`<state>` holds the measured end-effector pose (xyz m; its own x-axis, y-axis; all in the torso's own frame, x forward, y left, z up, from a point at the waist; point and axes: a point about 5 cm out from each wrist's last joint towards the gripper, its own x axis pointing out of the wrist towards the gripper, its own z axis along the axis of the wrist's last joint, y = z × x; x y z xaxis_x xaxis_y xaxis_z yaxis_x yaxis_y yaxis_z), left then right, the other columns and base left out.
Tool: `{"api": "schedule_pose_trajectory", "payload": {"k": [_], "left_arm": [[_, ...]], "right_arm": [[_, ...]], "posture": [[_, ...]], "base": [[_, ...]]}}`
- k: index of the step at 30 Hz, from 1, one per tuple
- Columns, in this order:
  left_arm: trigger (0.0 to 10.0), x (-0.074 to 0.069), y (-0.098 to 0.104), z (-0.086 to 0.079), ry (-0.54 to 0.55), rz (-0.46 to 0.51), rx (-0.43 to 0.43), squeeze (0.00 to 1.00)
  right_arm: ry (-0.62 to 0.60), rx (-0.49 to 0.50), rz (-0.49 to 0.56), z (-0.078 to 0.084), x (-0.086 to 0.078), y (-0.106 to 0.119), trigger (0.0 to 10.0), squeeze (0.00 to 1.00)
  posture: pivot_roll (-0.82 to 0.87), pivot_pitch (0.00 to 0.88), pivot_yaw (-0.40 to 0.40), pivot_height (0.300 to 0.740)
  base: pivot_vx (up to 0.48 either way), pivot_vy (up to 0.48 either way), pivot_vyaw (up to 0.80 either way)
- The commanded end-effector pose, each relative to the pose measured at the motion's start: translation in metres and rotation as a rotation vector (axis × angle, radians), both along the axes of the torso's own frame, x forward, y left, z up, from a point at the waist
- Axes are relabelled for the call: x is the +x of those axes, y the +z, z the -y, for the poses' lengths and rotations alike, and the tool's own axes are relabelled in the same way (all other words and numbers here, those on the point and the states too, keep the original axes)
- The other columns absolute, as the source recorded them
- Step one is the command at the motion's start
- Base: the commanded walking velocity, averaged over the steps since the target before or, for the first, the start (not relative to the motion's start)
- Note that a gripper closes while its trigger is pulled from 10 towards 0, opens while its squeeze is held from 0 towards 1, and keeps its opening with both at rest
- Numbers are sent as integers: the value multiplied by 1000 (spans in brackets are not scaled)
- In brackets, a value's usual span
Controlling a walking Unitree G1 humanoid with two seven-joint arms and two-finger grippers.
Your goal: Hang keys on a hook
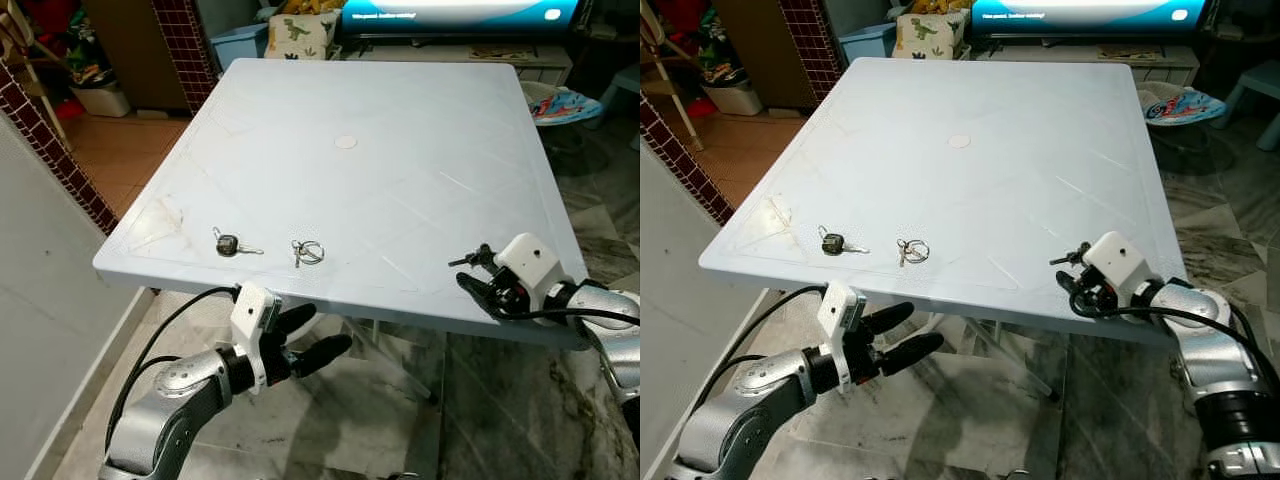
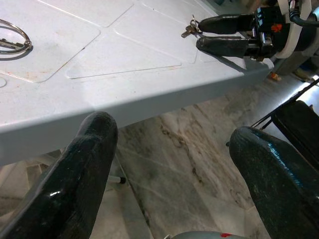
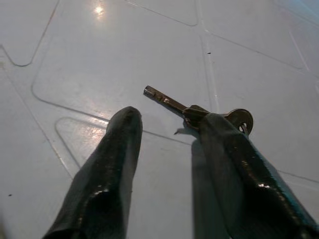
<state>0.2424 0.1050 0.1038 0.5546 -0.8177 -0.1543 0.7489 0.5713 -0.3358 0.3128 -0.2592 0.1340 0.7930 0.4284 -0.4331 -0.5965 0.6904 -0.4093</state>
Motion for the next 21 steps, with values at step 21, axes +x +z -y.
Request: {"api": "schedule_pose_trajectory", "payload": {"k": [21], "left_arm": [[10000, -3, 0, -2, -2, -4, 15, 0]], "right_arm": [[52, 51, -82, -18, -5, -15, 0, 0]], "posture": [[-76, 125, 88, 740]], "base": [[0, 0, 0]]}}
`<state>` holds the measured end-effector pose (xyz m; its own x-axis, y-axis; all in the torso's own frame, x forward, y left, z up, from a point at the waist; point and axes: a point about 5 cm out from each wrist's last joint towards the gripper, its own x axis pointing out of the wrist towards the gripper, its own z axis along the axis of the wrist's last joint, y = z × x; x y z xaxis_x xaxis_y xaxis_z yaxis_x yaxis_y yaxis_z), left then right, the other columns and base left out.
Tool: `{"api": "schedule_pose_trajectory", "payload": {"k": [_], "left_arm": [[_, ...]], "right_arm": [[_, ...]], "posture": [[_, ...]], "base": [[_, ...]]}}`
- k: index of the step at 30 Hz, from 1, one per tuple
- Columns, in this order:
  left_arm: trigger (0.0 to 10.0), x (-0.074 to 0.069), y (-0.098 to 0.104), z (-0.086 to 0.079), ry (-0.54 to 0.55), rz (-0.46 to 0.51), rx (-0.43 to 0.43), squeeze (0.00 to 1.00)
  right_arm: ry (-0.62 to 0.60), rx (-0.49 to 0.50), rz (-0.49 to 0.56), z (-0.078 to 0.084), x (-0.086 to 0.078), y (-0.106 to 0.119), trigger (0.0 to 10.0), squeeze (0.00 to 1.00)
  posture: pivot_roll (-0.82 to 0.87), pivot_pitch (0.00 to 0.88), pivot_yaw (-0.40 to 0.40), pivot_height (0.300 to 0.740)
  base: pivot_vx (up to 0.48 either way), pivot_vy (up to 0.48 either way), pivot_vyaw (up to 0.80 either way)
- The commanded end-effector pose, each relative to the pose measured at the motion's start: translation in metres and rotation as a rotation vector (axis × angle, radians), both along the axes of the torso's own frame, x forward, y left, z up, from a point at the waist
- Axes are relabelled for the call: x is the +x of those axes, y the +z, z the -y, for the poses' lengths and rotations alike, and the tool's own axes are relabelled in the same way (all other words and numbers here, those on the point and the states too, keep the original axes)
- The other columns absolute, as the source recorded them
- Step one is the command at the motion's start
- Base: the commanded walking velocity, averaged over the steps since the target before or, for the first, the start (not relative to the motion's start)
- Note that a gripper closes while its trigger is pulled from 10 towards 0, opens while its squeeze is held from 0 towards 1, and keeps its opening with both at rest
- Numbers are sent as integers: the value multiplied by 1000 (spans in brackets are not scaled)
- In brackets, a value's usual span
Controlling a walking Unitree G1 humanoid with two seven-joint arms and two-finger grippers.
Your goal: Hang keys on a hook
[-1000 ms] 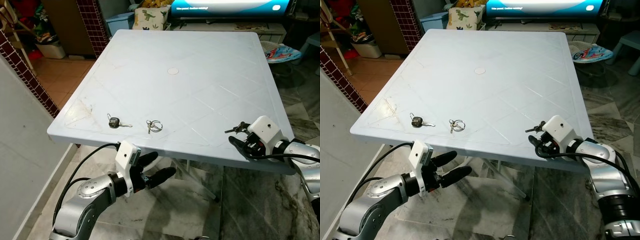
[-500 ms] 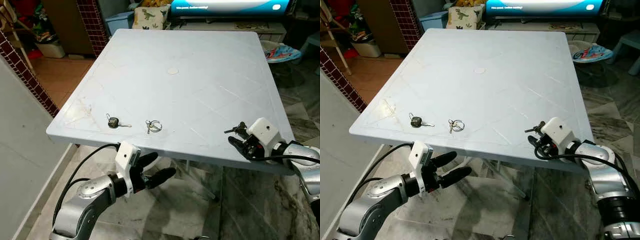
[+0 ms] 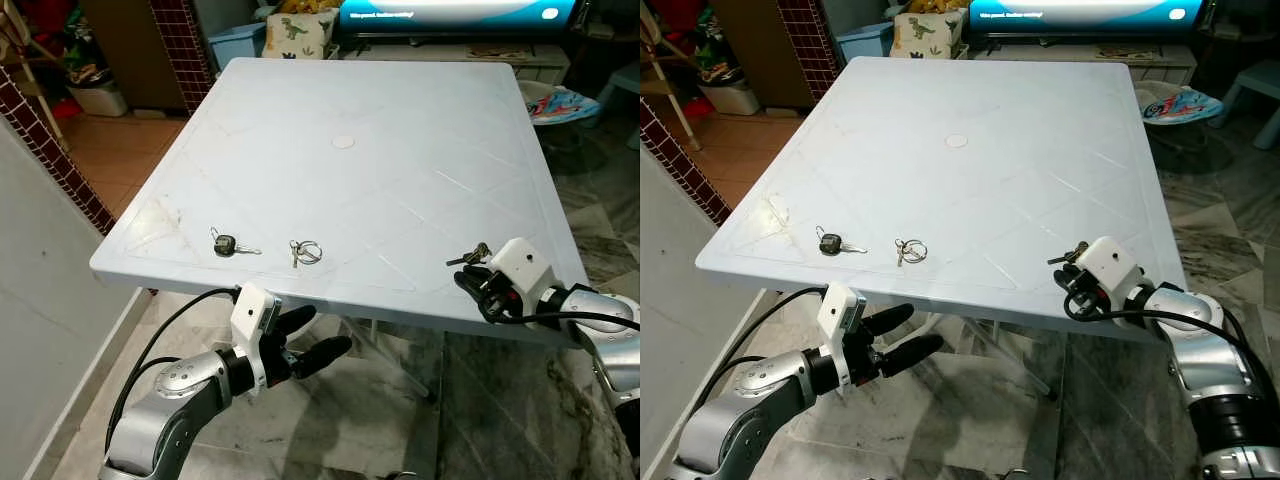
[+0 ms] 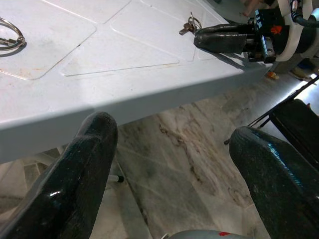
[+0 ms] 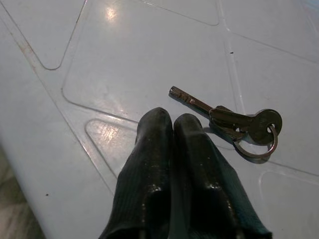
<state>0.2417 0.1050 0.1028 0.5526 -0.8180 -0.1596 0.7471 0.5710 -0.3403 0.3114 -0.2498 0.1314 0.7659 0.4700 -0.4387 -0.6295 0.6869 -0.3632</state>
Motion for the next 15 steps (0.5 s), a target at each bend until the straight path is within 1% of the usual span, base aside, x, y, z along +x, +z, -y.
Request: {"api": "schedule_pose_trajectory", "payload": {"k": [1, 5, 9, 10, 13, 15], "left_arm": [[10000, -2, 1, -2, 0, 1, 14, 0], [10000, -2, 1, -3, 1, -1, 15, 0], [10000, -1, 1, -3, 4, -1, 16, 0], [10000, -1, 2, -3, 7, 2, 15, 0], [10000, 0, 2, -3, 14, 7, 14, 0], [10000, 0, 2, -3, 18, 7, 14, 0]], "right_arm": [[11, 39, -40, -12, -1, -8, 0, 0], [11, 59, -21, -17, 1, -3, 0, 0], [-9, 115, 23, -25, 7, 6, 0, 0], [-20, 141, 69, -29, 12, 14, 0, 0], [-42, 190, 122, -36, 18, 26, 0, 0], [-65, 212, 194, -43, 24, 39, 0, 0]], "posture": [[-75, 127, 90, 740], [-75, 127, 90, 740], [-73, 130, 91, 740], [-72, 131, 91, 740], [-72, 131, 91, 740], [-72, 131, 91, 740]], "base": [[0, 0, 0], [0, 0, 0], [0, 0, 0], [0, 0, 0], [0, 0, 0], [0, 0, 0]]}}
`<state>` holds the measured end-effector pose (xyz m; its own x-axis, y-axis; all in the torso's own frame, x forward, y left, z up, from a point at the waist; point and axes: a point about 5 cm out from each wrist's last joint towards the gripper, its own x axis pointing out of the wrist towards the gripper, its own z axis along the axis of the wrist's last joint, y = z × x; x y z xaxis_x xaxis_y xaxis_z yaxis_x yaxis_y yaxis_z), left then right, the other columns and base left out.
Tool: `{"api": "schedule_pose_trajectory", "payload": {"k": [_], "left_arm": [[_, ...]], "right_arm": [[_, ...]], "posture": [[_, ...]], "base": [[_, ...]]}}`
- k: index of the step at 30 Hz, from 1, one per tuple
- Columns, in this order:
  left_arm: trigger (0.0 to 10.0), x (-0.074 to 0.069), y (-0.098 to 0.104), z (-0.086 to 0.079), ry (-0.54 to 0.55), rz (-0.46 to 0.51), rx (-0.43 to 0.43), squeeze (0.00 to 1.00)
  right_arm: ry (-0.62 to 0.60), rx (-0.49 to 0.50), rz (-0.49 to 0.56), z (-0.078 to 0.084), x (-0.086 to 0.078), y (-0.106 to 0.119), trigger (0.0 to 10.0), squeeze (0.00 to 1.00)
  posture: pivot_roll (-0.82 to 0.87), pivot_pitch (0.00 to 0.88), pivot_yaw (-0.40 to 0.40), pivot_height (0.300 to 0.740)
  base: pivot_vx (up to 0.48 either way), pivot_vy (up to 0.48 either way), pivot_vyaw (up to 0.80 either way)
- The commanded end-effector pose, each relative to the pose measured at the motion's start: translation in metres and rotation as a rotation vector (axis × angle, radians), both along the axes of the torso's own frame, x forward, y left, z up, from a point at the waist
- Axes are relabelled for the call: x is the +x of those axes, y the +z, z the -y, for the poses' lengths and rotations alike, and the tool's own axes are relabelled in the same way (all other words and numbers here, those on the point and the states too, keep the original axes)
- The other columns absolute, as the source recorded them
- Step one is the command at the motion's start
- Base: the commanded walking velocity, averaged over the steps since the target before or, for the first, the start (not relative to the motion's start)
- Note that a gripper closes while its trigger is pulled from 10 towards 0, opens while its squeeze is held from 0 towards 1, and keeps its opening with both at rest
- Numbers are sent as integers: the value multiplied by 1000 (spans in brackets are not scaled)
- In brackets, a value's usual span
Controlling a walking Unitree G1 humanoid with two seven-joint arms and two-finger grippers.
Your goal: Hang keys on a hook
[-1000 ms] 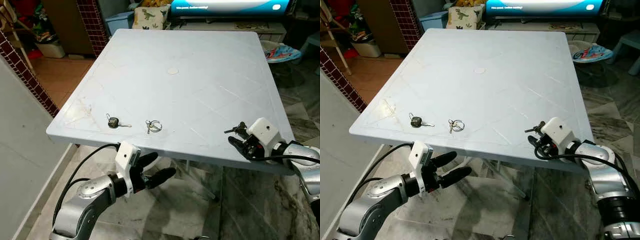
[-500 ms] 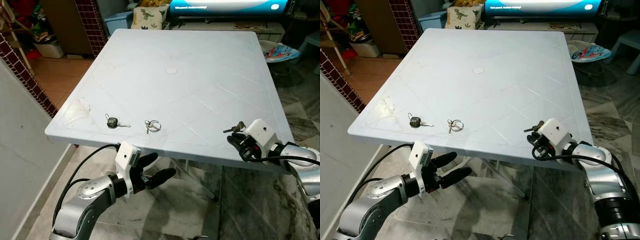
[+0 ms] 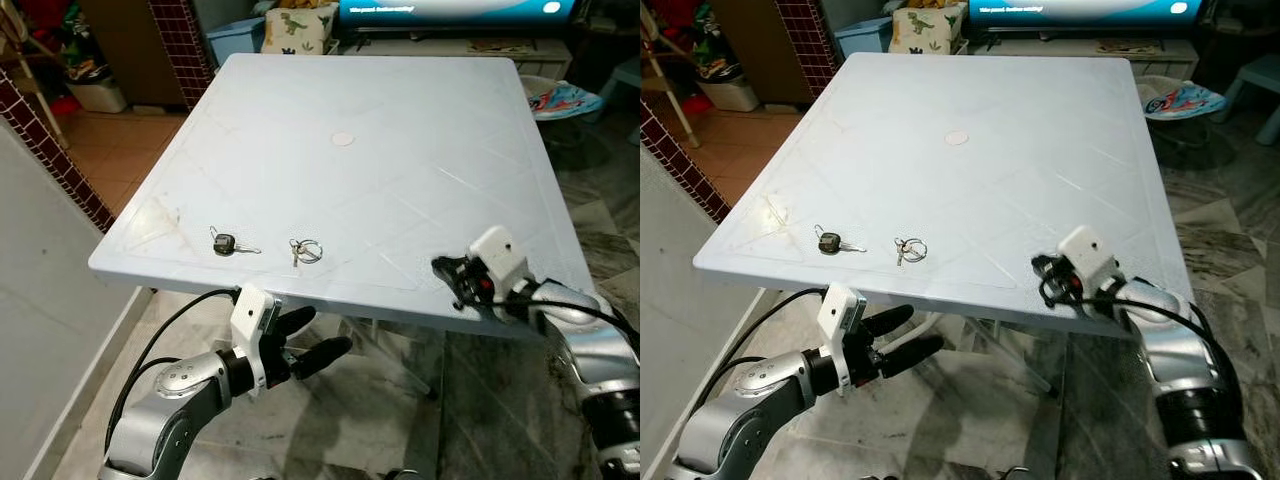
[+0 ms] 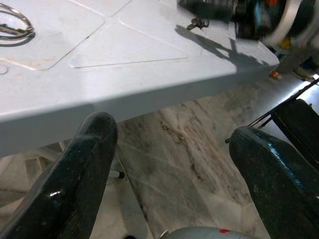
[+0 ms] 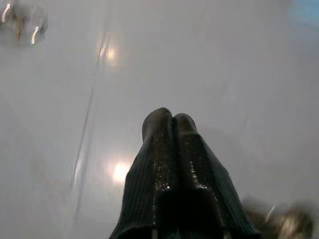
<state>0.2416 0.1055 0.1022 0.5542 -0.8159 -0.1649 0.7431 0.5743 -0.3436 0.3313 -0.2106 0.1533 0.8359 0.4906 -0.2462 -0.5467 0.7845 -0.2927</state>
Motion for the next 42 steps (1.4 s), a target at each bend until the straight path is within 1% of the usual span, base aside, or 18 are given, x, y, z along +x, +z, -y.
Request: {"api": "schedule_pose_trajectory", "payload": {"k": [1, 6, 7, 8, 9, 10, 11, 12, 18, 20, 23, 25, 29, 31, 34, 37, 40, 42], "left_arm": [[10000, 0, 3, -3, 16, 14, 12, 0], [10000, 1, 3, -3, 20, 15, 14, 0], [10000, 1, 3, -3, 20, 15, 14, 0], [10000, 1, 3, -3, 20, 15, 14, 0], [10000, 1, 3, -3, 21, 16, 14, 0], [10000, 1, 3, -3, 21, 15, 13, 0], [10000, 1, 3, -3, 21, 14, 12, 0], [10000, 1, 2, -3, 19, 13, 11, 0], [10000, 1, 2, -2, 10, 3, 3, 0], [10000, 1, 2, -2, 4, 2, 3, 0], [10000, 2, 1, -1, 4, 2, 4, 0], [10000, 2, 1, -1, 7, 2, 5, 0], [10000, 2, 1, -2, 8, 3, 6, 0], [10000, 2, 1, -2, 6, 3, 7, 0], [10000, 2, 1, -2, 5, 2, 7, 0], [10000, 2, 1, -2, 3, 2, 7, 0], [10000, 2, 1, -1, 4, 2, 7, 0], [10000, 2, 1, -1, 6, 3, 8, 0]], "right_arm": [[-22, 32, 107, -8, 6, 25, 0, 0], [-54, 21, 203, -13, 10, 44, 0, 0], [-71, -21, 222, -9, 11, 48, 2235, 0], [-71, -21, 222, -9, 11, 48, 2235, 0], [-89, -90, 236, 0, 9, 51, 10000, 325], [-104, -115, 221, 7, 8, 52, 10000, 1000], [-113, -160, 193, 16, 4, 51, 10000, 1000], [-113, -183, 169, 20, 1, 50, 10000, 1000], [-116, -219, 113, 29, -11, 49, 10000, 1000], [-165, -239, 79, 36, -17, 41, 10000, 1000], [-213, -253, 48, 42, -19, 33, 10000, 1000], [-286, -286, 6, 48, -22, 22, 10000, 1000], [-333, -309, 14, 50, -24, 18, 10000, 1000], [-414, -358, 71, 54, -24, 18, 10000, 1000], [-426, -358, 84, 53, -23, 18, 10000, 1000], [-465, -334, 87, 51, -23, 13, 10000, 1000], [-493, -286, 66, 50, -20, 6, 10000, 1000], [-522, -232, 40, 50, -16, 0, 10000, 1000]], "posture": [[-72, 131, 91, 740], [-69, 130, 89, 740], [-69, 130, 89, 740], [-69, 130, 89, 740], [-72, 131, 89, 740], [-78, 132, 89, 740], [-78, 132, 89, 740], [-84, 133, 86, 740], [-84, 133, 86, 740], [-84, 133, 86, 740], [-97, 132, 86, 740], [-97, 132, 86, 740], [-94, 132, 87, 740], [-94, 132, 87, 740], [-96, 132, 89, 740], [-95, 133, 90, 740], [-92, 134, 89, 740], [-90, 134, 88, 740]], "base": [[0, 0, 0], [0, 0, 0], [0, 0, 0], [0, 0, 0], [0, 0, 0], [0, 0, 0], [0, 0, 0], [0, 0, 0], [0, 0, 0], [0, 0, 0], [0, 0, 0], [0, 0, 0], [0, 0, 0], [0, 0, 0], [0, 0, 0], [0, 0, 0], [0, 0, 0], [0, 0, 0]]}}
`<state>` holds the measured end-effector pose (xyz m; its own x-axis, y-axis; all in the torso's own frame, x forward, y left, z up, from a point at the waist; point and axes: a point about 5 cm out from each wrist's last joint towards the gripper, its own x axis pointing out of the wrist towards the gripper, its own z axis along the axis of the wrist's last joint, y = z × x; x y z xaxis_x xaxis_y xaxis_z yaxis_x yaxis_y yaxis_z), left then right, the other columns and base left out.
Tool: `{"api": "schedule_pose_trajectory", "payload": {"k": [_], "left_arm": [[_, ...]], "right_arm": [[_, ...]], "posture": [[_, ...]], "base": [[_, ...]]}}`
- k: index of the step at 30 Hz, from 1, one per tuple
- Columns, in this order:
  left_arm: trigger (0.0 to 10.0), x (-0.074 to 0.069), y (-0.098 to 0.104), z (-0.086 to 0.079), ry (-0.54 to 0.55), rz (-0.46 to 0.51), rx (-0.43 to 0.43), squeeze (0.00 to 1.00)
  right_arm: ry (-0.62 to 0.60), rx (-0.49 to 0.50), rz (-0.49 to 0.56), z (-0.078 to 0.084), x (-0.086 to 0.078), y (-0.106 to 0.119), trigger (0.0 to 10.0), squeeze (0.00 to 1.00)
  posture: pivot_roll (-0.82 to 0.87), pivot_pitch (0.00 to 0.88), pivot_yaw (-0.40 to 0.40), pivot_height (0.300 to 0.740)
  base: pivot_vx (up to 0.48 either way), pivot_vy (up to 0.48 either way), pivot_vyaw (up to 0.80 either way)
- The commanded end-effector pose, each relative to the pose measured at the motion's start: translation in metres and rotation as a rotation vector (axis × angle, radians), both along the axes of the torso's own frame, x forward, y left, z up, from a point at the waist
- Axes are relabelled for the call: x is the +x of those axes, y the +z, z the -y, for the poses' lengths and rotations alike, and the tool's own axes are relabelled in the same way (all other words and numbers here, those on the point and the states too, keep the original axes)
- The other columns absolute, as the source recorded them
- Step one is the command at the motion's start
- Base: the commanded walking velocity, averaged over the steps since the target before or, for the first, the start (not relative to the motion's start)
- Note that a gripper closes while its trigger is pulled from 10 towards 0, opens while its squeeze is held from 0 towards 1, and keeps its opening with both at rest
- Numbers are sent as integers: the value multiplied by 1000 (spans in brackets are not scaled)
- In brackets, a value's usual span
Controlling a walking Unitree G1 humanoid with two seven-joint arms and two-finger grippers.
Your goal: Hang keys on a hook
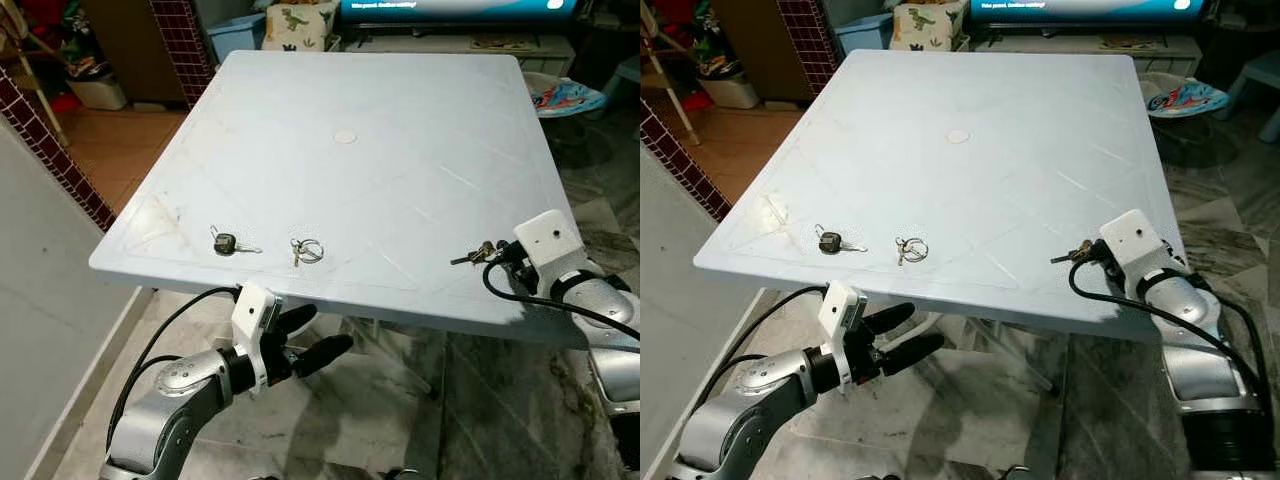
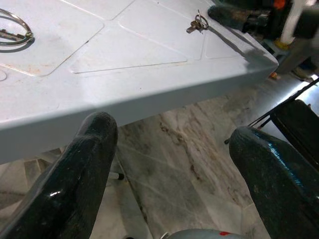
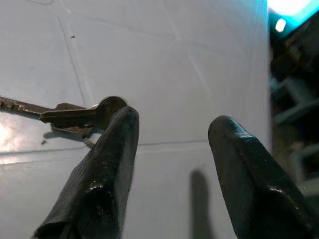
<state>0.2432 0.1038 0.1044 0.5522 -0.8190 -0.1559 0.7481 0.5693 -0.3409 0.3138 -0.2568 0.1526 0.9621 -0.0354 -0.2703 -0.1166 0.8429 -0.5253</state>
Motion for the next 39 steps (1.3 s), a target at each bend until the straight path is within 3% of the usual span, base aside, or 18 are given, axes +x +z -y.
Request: {"api": "schedule_pose_trajectory", "payload": {"k": [1, 14, 22, 30, 39], "left_arm": [[10000, 1, -1, -3, 10, -5, 13, 0], [10000, 0, 0, -2, 17, -1, 15, 0], [10000, -1, -1, -3, 16, -5, 17, 0], [10000, -1, -2, -2, 10, -12, 18, 0], [10000, -1, -2, -2, 14, -14, 18, 0]], "right_arm": [[-28, 35, 11, 3, 3, 0, 10000, 1000], [-73, 97, 29, 9, 22, -7, 10000, 1000], [10, 139, 45, -5, 31, -5, 10000, 1000], [114, 174, 29, -21, 27, -11, 10000, 1000], [224, 158, -31, -29, 10, -15, 10000, 1000]], "posture": [[-87, 133, 87, 740], [-74, 131, 85, 740], [-67, 129, 85, 740], [-69, 129, 86, 740], [-72, 128, 83, 740]], "base": [[0, 0, 0], [0, 0, 0], [0, 0, 0], [0, 0, 0], [0, 0, 0]]}}
